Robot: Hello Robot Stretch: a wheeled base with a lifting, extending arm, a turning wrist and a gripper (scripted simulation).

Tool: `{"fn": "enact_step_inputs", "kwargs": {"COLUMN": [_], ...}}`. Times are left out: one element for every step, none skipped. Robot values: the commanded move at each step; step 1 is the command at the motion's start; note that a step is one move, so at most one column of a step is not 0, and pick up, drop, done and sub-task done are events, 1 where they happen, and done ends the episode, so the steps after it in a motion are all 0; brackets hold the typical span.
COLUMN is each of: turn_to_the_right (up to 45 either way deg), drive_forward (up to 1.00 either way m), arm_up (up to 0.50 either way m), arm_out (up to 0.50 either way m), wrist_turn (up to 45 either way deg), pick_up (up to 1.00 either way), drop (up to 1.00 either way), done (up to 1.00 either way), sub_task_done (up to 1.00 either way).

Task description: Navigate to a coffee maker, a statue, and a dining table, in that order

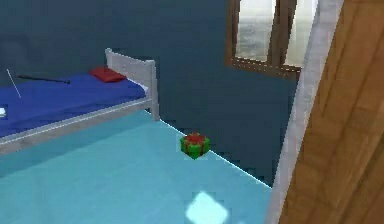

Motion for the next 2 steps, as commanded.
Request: {"fn": "enact_step_inputs", "kwargs": {"turn_to_the_right": [-45.0,-12.0], "drive_forward": [0.0,0.0], "arm_up": [0.0,0.0], "arm_out": [0.0,0.0], "wrist_turn": [0.0,0.0], "pick_up": [0.0,0.0], "drop": [0.0,0.0], "done": [0.0,0.0], "sub_task_done": [0.0,0.0]}}
